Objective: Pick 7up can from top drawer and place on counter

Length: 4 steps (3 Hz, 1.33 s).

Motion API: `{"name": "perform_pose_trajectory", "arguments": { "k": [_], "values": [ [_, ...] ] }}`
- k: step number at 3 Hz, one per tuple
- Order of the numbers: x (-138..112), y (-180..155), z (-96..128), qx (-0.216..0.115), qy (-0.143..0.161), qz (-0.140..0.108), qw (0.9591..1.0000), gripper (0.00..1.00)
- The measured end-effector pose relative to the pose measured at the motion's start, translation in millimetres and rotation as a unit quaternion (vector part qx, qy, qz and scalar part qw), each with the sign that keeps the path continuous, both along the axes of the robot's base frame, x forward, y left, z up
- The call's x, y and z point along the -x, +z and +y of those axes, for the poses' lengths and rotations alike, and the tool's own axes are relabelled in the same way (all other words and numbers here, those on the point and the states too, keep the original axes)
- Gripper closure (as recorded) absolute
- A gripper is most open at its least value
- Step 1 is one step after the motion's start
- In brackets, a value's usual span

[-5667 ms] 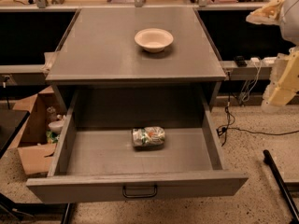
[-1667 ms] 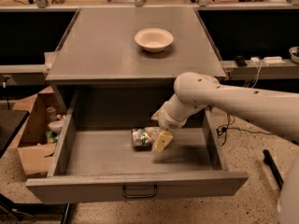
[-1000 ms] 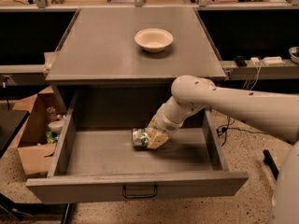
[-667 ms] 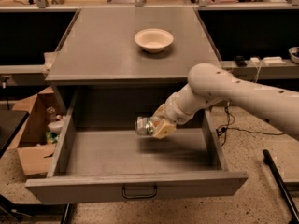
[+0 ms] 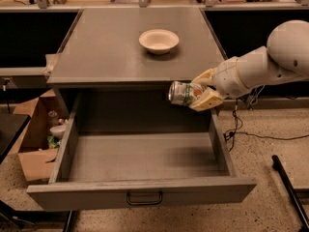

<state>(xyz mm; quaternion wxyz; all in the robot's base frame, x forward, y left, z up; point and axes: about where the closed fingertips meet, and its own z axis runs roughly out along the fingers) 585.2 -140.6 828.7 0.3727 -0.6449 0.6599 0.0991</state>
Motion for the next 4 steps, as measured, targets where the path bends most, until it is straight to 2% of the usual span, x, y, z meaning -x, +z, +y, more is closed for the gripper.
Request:
{"name": "perform_pose_trajectory", "arguments": {
  "k": [1, 2, 3, 4],
  "values": [
    [0, 0, 0, 0.000, 0.000, 0.000, 1.0000, 1.00],
    [-30, 33, -11, -0.019, -0.035, -0.021, 0.9990, 1.00],
    [-82, 74, -25, -0.048, -0.081, -0.035, 0.9950, 1.00],
    [-128, 89, -33, -0.073, -0.117, -0.019, 0.9903, 1.00]
  ]
}}
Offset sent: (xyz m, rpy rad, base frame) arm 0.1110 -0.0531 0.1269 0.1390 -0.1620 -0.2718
